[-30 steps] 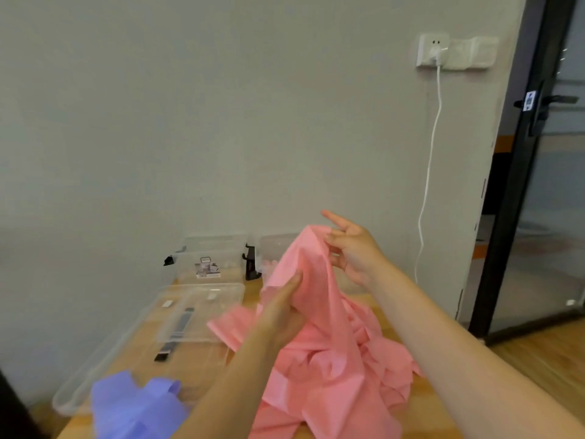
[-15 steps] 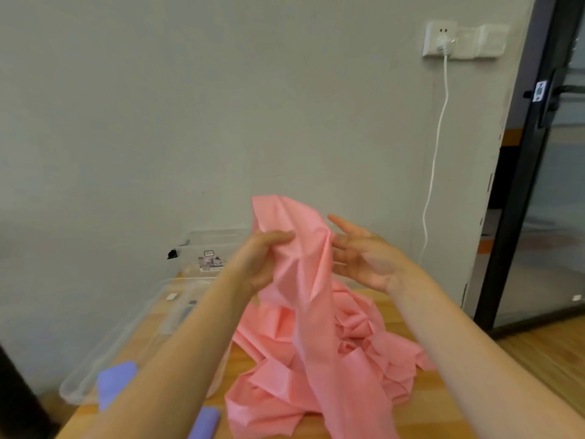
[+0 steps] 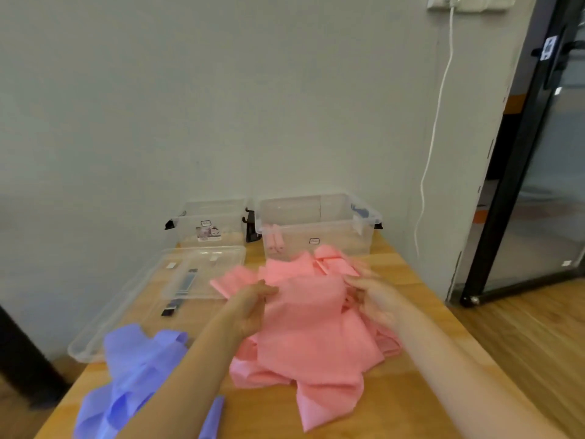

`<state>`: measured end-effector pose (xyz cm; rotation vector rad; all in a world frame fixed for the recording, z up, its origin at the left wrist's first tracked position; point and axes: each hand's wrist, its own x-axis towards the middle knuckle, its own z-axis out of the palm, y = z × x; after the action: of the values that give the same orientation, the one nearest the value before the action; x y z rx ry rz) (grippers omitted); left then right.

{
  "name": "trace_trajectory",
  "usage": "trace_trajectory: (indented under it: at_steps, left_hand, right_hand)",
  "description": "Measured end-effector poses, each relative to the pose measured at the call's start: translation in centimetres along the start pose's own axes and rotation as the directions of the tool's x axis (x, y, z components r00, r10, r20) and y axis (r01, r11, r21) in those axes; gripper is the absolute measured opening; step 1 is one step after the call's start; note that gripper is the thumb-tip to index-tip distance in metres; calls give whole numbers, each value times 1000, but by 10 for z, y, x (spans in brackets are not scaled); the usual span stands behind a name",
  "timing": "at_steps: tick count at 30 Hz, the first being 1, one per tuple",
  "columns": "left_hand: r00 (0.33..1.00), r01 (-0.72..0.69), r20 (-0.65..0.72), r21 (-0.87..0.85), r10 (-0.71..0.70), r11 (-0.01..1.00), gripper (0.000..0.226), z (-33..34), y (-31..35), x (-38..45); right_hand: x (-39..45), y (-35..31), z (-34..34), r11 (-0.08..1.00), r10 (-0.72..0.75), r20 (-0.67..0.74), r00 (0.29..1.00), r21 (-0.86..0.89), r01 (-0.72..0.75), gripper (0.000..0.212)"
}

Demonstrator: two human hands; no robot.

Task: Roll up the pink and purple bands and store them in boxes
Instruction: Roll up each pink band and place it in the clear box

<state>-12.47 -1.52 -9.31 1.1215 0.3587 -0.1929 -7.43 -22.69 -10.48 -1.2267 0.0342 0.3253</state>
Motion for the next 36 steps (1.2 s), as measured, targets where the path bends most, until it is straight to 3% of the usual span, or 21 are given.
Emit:
trace_trajectory:
  at_steps: [2, 5, 8, 11, 13, 15, 16, 17, 19, 23, 26, 29, 30, 33, 36]
  left_hand:
    - [997, -53, -50, 37, 55, 998, 68, -3, -13, 7]
    - [997, -27, -65, 232, 44, 972, 79, -10, -21, 10]
    - [995, 94, -23, 527, -96, 844, 70, -10, -24, -7]
    - [967, 118, 46, 792, -252, 600, 47, -14, -13, -25]
    - [996, 73, -34, 838, -82, 541, 29, -18, -1, -20]
    - [967, 18, -170, 785, 188, 619, 10, -26, 8, -2]
    - [941, -8, -222, 737, 254, 675, 8, -28, 11, 8]
    - [925, -12, -261, 705, 275, 709, 13, -29, 11, 18]
    - [928, 35, -289, 696, 235, 718, 17, -31, 6, 37]
    - [942, 98, -321, 543, 98, 834, 17, -29, -7, 54]
    - [952, 98, -301, 449, 47, 888, 24, -30, -6, 60]
    - [963, 149, -257, 242, -85, 959, 19, -27, -5, 59]
    - [968, 156, -224, 199, -111, 967, 17, -25, -6, 58]
    - [986, 142, -113, 178, -123, 974, 13, -21, -9, 48]
    - [986, 160, -50, 43, -158, 986, 14, -27, -14, 35]
  right_hand:
    - [-1, 16, -8, 995, -25, -67, 997, -97, 18, 65]
    - [-7, 30, -13, 967, -18, -90, 996, -254, -5, 46]
    - [-6, 30, -13, 851, -58, -69, 996, -525, 14, 14]
    - [6, 21, -4, 712, -250, -100, 963, -693, 113, 29]
    - [19, 16, 6, 627, -314, -71, 947, -765, 151, 29]
    - [34, 16, 18, 558, -290, -48, 956, -820, 128, 13]
    - [41, 18, 24, 494, -263, -56, 963, -865, 85, 8]
    - [47, 21, 28, 440, -228, -87, 970, -898, 23, 19]
    - [57, 30, 32, 434, -153, -142, 978, -899, -63, 33]
    - [62, 35, 37, 434, -174, -78, 982, -901, 5, 17]
    - [47, 30, 33, 514, -222, 102, 970, -833, 205, 34]
    - [25, 26, 20, 503, 10, 288, 958, -829, 243, 28]
    - [21, 28, 14, 501, 49, 281, 958, -837, 220, 27]
    - [19, 31, 2, 545, -57, 181, 982, -818, 183, 27]
    - [9, 26, 2, 658, -67, 200, 978, -727, 194, 21]
